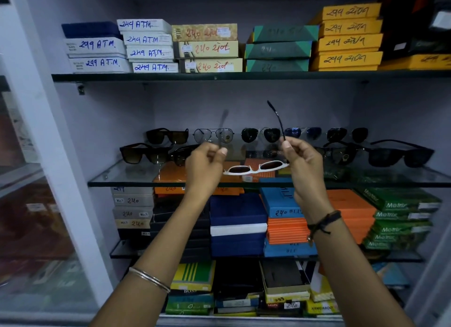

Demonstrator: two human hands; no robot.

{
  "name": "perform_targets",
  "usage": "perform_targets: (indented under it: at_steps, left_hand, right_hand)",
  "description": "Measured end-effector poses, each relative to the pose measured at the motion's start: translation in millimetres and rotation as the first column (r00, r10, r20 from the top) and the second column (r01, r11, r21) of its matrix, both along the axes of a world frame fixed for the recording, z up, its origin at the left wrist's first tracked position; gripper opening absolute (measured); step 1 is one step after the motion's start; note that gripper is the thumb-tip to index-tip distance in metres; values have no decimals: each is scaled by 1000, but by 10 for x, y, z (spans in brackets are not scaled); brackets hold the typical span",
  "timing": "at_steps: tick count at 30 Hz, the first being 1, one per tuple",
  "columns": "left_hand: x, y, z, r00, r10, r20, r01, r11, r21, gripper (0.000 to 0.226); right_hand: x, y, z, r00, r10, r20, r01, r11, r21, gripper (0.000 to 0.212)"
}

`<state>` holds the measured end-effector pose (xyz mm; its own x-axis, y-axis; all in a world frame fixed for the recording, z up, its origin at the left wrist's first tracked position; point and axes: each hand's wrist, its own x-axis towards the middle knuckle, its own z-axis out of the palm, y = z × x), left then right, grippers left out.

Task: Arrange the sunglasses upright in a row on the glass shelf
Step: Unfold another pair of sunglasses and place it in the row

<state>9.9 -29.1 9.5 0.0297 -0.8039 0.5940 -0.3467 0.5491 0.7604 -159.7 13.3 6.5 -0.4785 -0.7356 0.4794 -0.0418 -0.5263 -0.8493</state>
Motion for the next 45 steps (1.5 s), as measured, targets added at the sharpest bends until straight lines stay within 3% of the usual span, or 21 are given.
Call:
perform_targets:
  at_steps: [2,7,14,18,23,25,29,34,45]
  left_hand:
    - [13,-65,11,971,-70,-229,108,982,156,14]
    - [-53,-135,18,949,-111,-295,173,965,196,18]
    - [-288,-369,155,920,-94,-380,244,896,371,15]
    - [-419,-467,142,943,-145,-298,258,885,387,18]
    - [-489,-487,72,965,-252,-69,260,901,348,30]
    - [-508,-513,69,972,-233,-1,219,911,348,31]
    - [-522,-545,52,987,-106,121,78,973,217,26]
    - [-562,-516,63,979,-60,195,30,988,153,28]
    - [-540,-415,28,971,-38,237,16,995,96,27]
  right_hand:
    - [-28,-13,-32,1000,3,-17,-2,1000,29,22]
    - [-146,-29,-87,955,-105,-279,101,994,-29,25]
    - [-363,-126,-128,751,-137,-646,138,989,-50,23]
    - [-414,-234,-70,638,-243,-731,300,952,-55,32]
    - [-437,-369,-69,507,-289,-812,391,917,-82,36]
    - [-467,-397,-82,519,-277,-809,402,914,-55,36]
    - [-539,-507,-116,632,-278,-723,420,907,18,26]
    - [-535,-516,-146,418,-399,-816,551,826,-121,12]
    - [-528,-488,-133,403,-392,-827,565,817,-112,18]
